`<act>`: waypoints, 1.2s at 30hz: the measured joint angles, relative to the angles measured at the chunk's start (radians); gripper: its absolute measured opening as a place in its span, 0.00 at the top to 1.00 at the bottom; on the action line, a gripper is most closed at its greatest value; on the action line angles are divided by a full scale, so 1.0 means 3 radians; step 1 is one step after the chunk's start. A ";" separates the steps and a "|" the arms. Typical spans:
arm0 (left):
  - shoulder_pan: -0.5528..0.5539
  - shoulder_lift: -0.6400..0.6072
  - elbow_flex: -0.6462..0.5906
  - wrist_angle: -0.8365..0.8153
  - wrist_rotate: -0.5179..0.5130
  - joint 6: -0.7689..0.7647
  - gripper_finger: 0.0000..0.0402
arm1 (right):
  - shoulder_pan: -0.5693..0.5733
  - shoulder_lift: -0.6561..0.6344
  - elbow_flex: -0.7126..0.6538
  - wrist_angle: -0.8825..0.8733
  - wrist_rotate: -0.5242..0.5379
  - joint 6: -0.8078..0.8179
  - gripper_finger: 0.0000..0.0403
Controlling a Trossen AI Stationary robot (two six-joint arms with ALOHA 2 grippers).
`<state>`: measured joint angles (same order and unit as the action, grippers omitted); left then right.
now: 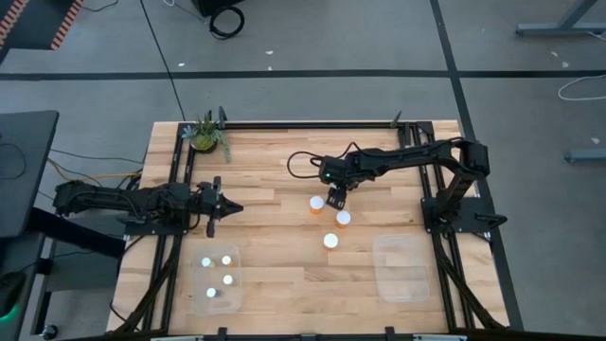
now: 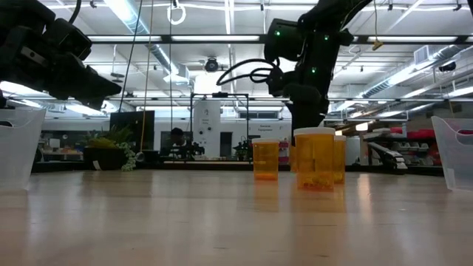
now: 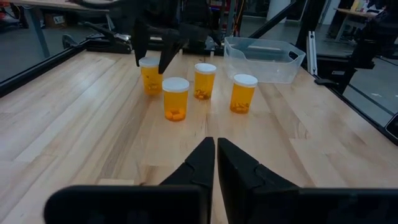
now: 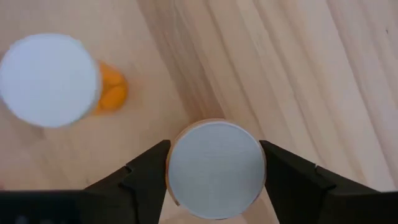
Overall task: Pick and place medicine bottles into bin by pill shape (circle, oval)
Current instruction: Put the big orange pill bottle into the right transparent bin
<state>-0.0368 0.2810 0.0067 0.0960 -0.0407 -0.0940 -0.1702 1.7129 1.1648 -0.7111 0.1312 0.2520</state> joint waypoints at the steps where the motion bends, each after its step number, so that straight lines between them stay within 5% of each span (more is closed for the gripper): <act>1: 0.0000 0.0001 0.0000 -0.0008 0.0000 0.0000 0.93 | 0.0015 -0.0016 0.0000 -0.0008 -0.0001 0.0005 0.41; 17: 0.0000 0.0000 0.0000 -0.0008 0.0000 0.0000 0.94 | 0.0297 -0.0720 0.0001 -0.0202 -0.0008 0.0317 0.41; 36: 0.0000 0.0000 0.0000 -0.0009 -0.0001 0.0000 0.94 | 0.1289 -0.1025 0.0004 -0.0260 -0.0008 0.0930 0.40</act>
<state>-0.0368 0.2810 0.0067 0.0933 -0.0409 -0.0940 0.2165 1.4054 1.1660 -0.7891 0.1287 0.5310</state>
